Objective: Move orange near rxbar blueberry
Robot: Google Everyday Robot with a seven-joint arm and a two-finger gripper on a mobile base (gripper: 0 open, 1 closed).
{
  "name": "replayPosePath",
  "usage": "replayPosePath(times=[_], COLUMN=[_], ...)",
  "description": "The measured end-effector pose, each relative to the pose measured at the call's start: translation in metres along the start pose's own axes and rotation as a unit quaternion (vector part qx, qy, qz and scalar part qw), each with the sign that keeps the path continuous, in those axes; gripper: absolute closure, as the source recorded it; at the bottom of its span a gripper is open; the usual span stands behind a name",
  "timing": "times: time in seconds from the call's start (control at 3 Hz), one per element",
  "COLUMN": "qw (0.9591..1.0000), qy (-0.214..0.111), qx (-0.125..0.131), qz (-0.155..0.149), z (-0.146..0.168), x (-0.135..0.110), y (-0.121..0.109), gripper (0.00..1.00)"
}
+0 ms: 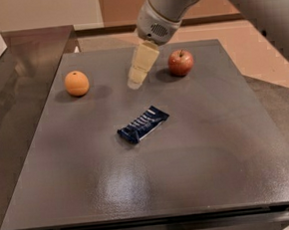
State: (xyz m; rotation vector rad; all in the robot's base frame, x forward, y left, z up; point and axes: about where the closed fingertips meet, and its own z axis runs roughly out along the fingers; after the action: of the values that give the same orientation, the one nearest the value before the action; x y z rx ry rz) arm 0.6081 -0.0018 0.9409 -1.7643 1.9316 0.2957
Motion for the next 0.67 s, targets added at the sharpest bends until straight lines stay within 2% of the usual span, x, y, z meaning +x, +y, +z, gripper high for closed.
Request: replayPosePath(times=[0.67], qw=[0.9983], qy=[-0.025], qx=[-0.041], qz=[-0.034], z=[0.068], x=[-0.059], y=[-0.006], gripper=[0.00])
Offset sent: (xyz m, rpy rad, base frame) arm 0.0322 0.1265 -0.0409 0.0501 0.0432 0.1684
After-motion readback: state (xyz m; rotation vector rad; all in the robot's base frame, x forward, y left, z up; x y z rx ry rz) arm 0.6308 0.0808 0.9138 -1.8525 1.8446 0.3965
